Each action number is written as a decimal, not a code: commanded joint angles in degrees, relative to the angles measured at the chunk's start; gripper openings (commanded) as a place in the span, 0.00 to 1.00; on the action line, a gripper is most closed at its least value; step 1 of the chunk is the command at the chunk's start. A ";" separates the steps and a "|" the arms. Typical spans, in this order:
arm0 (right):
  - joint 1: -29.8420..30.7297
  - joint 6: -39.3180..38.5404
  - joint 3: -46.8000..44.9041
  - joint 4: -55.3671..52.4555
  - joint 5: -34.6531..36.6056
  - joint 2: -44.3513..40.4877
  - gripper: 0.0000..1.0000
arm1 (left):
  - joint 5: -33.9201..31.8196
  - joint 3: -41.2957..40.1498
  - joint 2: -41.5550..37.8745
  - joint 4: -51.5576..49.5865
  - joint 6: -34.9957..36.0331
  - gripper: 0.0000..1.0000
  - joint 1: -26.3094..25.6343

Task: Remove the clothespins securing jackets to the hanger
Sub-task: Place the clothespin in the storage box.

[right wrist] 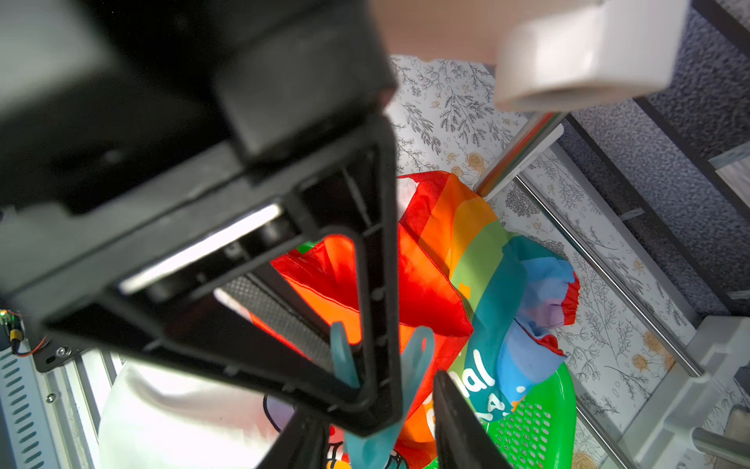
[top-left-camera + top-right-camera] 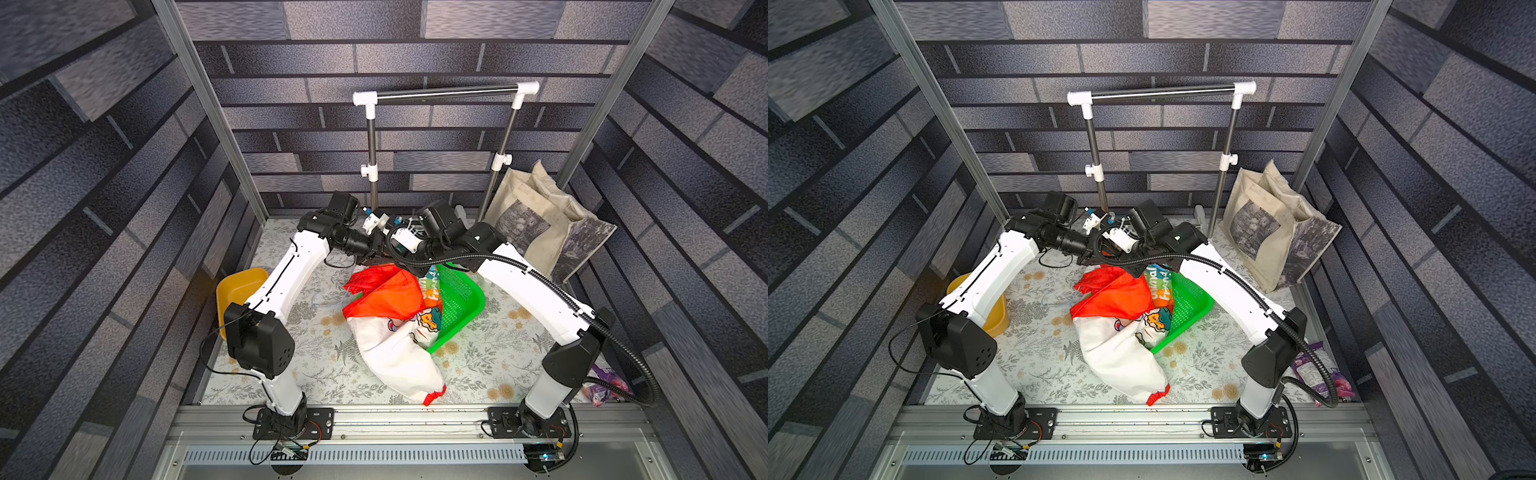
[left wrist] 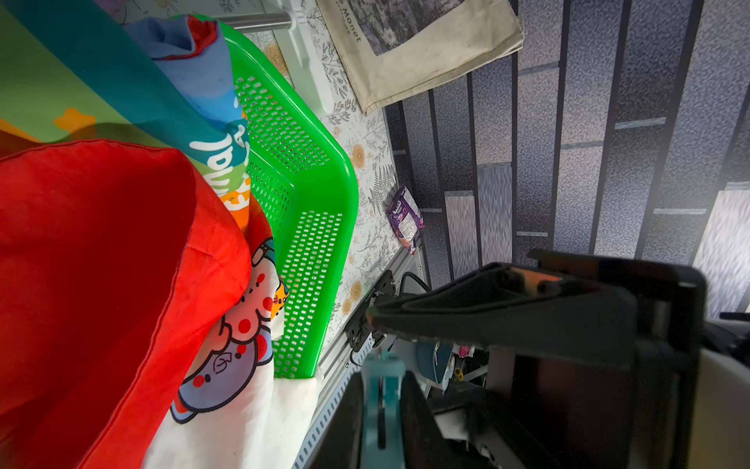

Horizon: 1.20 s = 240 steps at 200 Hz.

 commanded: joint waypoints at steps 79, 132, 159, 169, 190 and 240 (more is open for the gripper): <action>0.00 0.41 -8.80 7.67 11.43 -7.68 0.68 | -19.92 -5.65 -7.52 -6.22 0.66 0.19 13.99; -0.55 5.69 -9.30 8.18 8.13 -6.19 0.65 | -47.28 -9.47 -15.85 -12.53 3.86 0.21 39.82; -0.24 9.97 -8.19 8.39 1.58 -3.64 0.64 | -53.36 -16.51 -18.18 -10.02 4.25 0.22 49.53; 0.04 11.05 -8.09 8.82 0.36 -2.74 0.64 | -54.82 -18.39 -18.15 -9.47 4.46 0.26 51.24; 0.98 12.34 -7.46 9.51 -0.54 -0.93 0.63 | -59.01 -21.84 -17.40 -8.10 5.41 0.29 51.59; 1.13 16.95 -6.78 12.01 -2.81 0.95 0.63 | -59.21 -22.73 -17.27 -5.15 5.46 0.63 52.82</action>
